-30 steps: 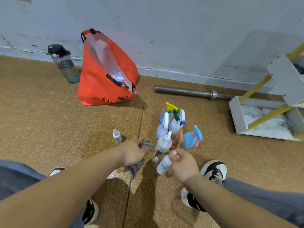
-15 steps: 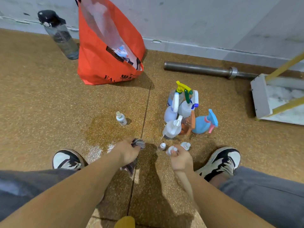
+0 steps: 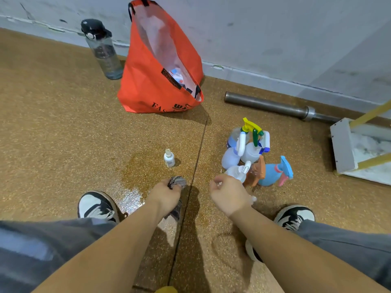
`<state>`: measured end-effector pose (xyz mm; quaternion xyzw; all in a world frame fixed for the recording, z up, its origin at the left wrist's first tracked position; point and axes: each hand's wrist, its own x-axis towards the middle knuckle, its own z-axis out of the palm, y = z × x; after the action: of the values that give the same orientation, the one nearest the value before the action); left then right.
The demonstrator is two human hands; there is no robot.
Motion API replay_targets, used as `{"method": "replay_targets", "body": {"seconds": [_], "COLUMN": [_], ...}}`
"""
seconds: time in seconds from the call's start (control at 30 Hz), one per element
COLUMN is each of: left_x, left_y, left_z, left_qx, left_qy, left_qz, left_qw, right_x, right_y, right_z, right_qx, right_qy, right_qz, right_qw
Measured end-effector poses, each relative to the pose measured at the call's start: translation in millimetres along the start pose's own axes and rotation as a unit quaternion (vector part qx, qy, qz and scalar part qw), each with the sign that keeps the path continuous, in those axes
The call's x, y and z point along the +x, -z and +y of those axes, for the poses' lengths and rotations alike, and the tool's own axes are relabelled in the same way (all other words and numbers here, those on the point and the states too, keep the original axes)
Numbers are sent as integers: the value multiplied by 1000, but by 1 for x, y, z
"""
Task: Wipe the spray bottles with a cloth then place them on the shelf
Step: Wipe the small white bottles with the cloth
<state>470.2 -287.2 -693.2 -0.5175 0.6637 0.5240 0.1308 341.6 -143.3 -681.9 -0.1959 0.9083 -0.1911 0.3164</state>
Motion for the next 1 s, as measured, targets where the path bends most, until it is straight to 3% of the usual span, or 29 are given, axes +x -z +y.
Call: {"method": "replay_targets", "body": {"seconds": [0.17, 0.47, 0.8, 1.0], "left_x": [14, 56, 85, 85], "left_y": [16, 31, 24, 21], "left_z": [-7, -26, -29, -34], "left_qx": [-75, -203, -265, -242], "left_qy": [5, 91, 106, 117], "left_qz": [77, 170, 180, 188], "left_qw": [994, 960, 941, 945], "right_x": [27, 107, 165, 169], "right_y": [-19, -55, -107, -112], "right_z": [-40, -88, -100, -84], "right_qx": [96, 96, 10, 65], "right_qy": [36, 38, 90, 92], "right_qz": [-55, -136, -127, -124], "right_qw": [993, 985, 988, 986]}}
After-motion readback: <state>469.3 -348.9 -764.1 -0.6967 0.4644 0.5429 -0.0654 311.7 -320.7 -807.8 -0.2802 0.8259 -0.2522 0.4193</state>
